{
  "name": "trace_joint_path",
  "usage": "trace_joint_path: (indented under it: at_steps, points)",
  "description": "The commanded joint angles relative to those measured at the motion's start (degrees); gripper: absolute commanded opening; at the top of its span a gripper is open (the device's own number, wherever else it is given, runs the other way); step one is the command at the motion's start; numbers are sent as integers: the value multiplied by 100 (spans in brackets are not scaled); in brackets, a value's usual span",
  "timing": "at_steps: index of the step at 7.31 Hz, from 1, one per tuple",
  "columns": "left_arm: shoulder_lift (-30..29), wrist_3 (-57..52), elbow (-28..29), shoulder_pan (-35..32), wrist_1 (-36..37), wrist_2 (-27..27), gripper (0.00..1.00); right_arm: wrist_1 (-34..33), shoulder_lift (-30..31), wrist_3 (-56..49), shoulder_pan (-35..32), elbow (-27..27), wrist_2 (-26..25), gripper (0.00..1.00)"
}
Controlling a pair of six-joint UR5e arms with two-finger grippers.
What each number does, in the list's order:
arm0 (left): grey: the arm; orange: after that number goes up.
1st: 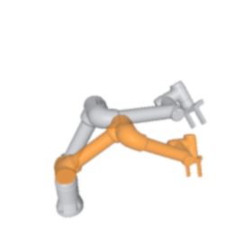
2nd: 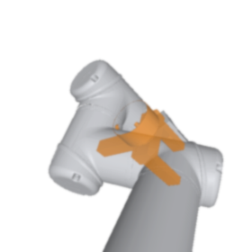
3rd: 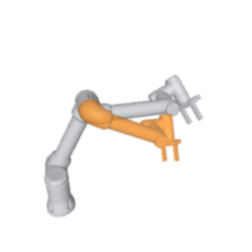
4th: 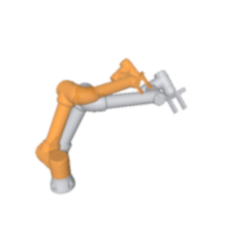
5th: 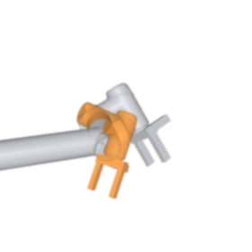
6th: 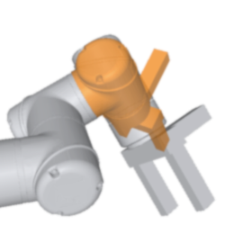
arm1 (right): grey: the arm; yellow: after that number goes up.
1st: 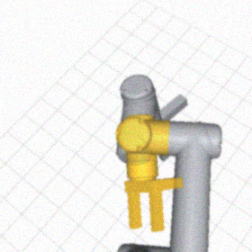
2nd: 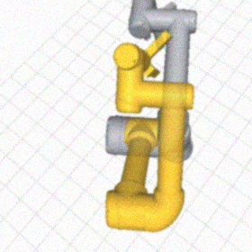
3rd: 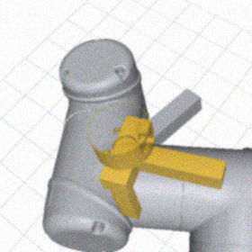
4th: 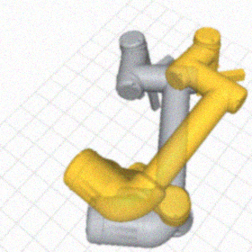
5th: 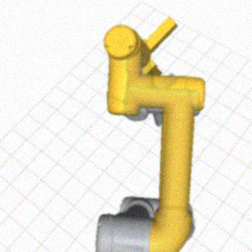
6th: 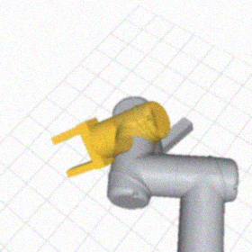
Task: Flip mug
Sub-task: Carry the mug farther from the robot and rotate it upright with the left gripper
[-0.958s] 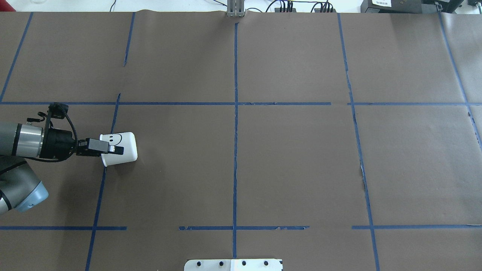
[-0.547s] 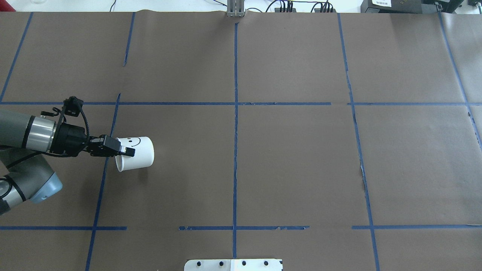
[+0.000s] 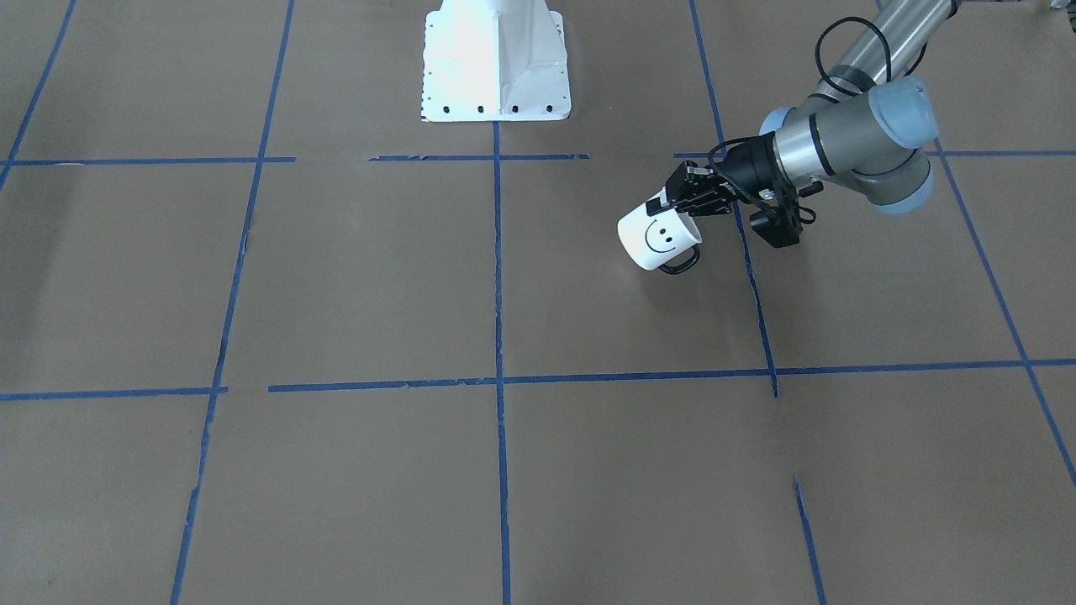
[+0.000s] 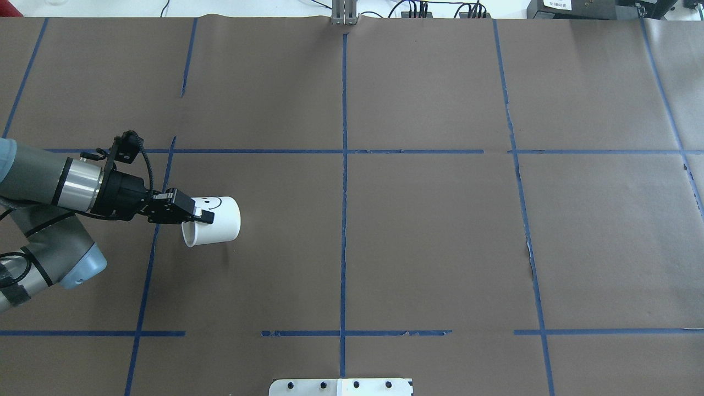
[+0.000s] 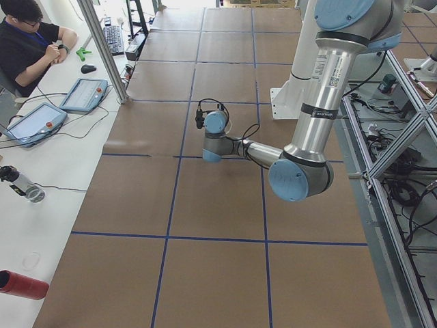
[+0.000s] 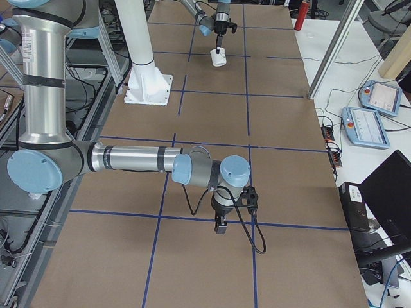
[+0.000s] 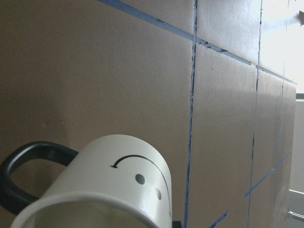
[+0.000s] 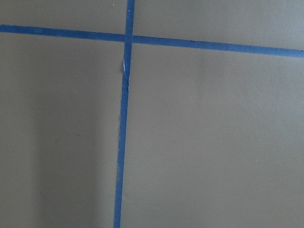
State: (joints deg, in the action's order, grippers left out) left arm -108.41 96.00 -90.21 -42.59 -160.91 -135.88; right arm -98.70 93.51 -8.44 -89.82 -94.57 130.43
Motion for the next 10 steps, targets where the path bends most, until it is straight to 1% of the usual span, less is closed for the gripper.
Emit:
trace_joint_path:
  at_steps: [1, 3, 4, 5, 6, 7, 8, 10]
  points:
    - [-914, -2, -409, 22, 2589, 9, 0, 0, 0, 0, 0, 0, 0, 100]
    - [-1759, -11, -409, 119, 4795, 18, 0, 0, 0, 0, 0, 0, 0, 100]
    - [-2250, -11, -331, 319, 5911, 140, 0, 0, 0, 0, 0, 0, 0, 100]
    - [-2795, -11, 35, 669, 6818, 672, 0, 0, 0, 0, 0, 0, 0, 100]
    - [-3252, 7, 509, 760, 7106, 729, 0, 0, 0, 0, 0, 0, 0, 100]
    - [-3562, 7, 905, 865, 7230, 730, 0, 0, 0, 0, 0, 0, 0, 100]
    - [-3591, -2, 1057, 1058, 7232, 756, 0, 0, 0, 0, 0, 0, 0, 100]
    - [-3643, -81, 1164, 1226, 7214, 782, 0, 0, 0, 0, 0, 0, 0, 100]
